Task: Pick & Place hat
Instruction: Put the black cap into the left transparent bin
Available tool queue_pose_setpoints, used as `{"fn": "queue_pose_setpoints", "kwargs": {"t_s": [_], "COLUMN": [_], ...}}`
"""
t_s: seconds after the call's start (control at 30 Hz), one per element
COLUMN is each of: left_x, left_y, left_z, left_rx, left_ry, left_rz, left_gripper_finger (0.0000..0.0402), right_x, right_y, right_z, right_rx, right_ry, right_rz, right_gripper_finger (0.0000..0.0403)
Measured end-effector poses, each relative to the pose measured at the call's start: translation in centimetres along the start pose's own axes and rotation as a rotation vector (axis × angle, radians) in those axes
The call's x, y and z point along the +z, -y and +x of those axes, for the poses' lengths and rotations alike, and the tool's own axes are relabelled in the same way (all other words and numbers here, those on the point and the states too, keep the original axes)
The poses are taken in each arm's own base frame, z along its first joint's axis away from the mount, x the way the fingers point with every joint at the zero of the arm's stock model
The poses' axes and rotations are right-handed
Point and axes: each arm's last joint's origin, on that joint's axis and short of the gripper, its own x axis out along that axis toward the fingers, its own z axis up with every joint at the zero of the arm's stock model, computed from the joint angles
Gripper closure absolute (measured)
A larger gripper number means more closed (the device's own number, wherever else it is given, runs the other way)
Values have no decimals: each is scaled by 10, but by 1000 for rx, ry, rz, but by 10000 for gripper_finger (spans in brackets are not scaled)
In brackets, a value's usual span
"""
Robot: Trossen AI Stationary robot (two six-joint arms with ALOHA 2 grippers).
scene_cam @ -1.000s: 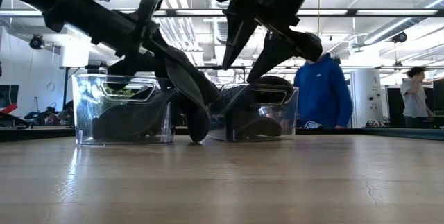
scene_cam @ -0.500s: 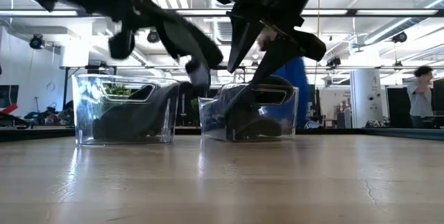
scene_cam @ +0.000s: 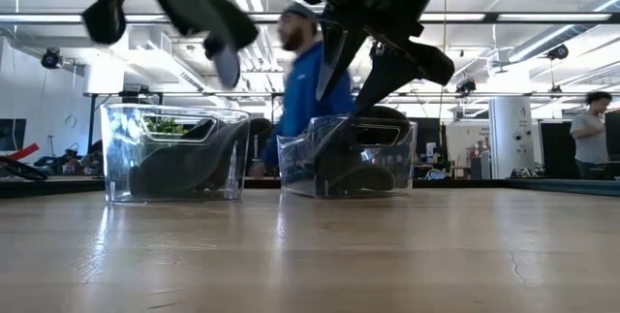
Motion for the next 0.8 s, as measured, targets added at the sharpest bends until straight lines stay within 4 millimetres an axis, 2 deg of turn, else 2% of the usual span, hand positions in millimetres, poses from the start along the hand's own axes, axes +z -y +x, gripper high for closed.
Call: {"fn": "queue_pose_setpoints", "kwargs": {"t_s": [0.2, 0.4, 0.53, 0.8], "left_x": [-35, -59, -65, -65], "left_y": [-29, -70, -74, -71], "left_z": [-7, -17, -15, -14], "left_rx": [-34, -65, -29, -3], "left_ry": [29, 131, 77, 60], "left_rz": [-21, -39, 60, 87], "left_gripper_finger": [396, 396, 396, 389], "right_x": [0, 0, -1, 0], "right_y": [-2, -2, -2, -4], "right_z": [0, 0, 0, -2], "right_rx": [20, 30, 38, 47], "right_ry": [-4, -27, -47, -50], "right_rz": [3, 3, 2, 10], "right_gripper_finger": [189, 189, 189, 189]}}
